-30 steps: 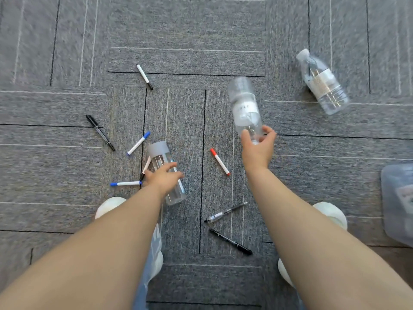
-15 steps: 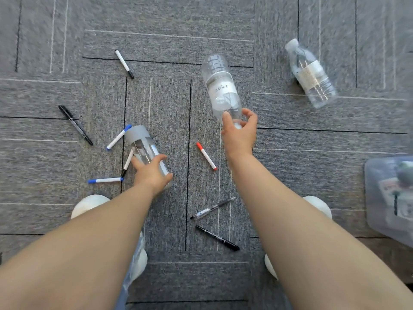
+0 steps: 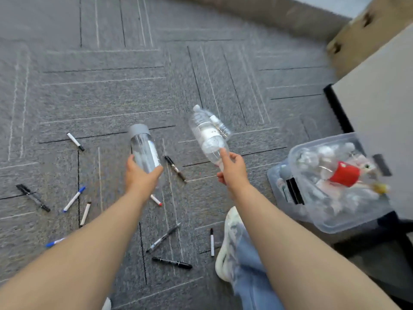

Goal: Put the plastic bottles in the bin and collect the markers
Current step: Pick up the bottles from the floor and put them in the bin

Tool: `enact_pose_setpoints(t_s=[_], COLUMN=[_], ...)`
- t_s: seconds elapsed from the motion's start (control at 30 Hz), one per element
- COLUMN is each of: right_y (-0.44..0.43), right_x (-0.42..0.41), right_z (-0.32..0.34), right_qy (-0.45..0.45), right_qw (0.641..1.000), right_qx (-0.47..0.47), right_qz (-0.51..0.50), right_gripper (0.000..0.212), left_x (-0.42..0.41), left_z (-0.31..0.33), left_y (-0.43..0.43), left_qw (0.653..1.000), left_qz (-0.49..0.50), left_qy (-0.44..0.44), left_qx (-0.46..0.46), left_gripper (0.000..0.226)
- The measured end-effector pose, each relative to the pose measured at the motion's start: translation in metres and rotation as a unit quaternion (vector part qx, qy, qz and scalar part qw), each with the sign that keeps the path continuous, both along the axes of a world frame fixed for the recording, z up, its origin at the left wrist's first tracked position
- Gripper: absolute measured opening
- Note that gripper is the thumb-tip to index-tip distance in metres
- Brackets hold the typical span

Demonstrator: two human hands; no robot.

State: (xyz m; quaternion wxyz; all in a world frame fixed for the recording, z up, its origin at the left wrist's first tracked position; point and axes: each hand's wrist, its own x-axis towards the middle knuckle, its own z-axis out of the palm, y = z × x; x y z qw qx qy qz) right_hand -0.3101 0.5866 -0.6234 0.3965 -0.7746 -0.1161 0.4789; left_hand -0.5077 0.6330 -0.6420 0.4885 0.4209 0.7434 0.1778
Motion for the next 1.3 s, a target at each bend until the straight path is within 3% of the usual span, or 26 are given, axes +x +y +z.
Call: enact_pose_setpoints(t_s=[0.13, 0.33, 0.5, 0.6, 0.7, 0.77, 0.9, 1.1, 1.17, 1.3], right_y=[-0.047, -0.136, -0.196, -0.197, -0.184, -0.181, -0.191, -0.193, -0.188, -0.181], right_x=[0.069, 0.143, 0.169, 0.197, 0.222, 0.222, 0.198, 0.169, 0.161, 0.152], right_z=[0.045, 0.086, 0.096, 0.113, 0.136, 0.143, 0.129, 0.125, 0.124, 0.119], right_qy=[-0.029, -0.031, -0.009, -0.014, 0.036, 0.069, 0.077, 0.166, 0.203, 0.272], right_qw=[0.997, 0.967, 0.922, 0.900, 0.868, 0.859, 0.906, 0.968, 0.962, 0.918], right_qx=[-0.006, 0.027, 0.032, 0.093, 0.184, 0.209, 0.139, 0.091, 0.113, 0.135], right_qz=[-0.078, -0.252, -0.385, -0.427, -0.461, -0.463, -0.393, -0.167, -0.143, -0.256], right_gripper=[0.053, 0.047, 0.048, 0.049, 0.045, 0.046, 0.035, 0.047, 0.045, 0.014], left_x=[0.084, 0.194, 0.233, 0.243, 0.250, 0.252, 0.251, 0.238, 0.234, 0.232], left_z=[0.052, 0.113, 0.129, 0.134, 0.138, 0.141, 0.141, 0.140, 0.142, 0.146], left_y=[-0.024, -0.072, -0.110, -0.121, -0.125, -0.126, -0.127, -0.129, -0.133, -0.134], left_qw=[0.995, 0.969, 0.961, 0.957, 0.953, 0.949, 0.942, 0.899, 0.873, 0.814], left_qz=[-0.062, -0.132, -0.183, -0.210, -0.228, -0.242, -0.270, -0.398, -0.454, -0.556], left_qy=[-0.083, -0.209, -0.207, -0.196, -0.197, -0.196, -0.194, -0.154, -0.139, -0.079], left_qx=[0.012, 0.031, 0.024, 0.029, 0.044, 0.050, 0.048, 0.100, 0.117, 0.149], left_gripper=[0.076, 0.074, 0.074, 0.075, 0.074, 0.074, 0.076, 0.072, 0.070, 0.081])
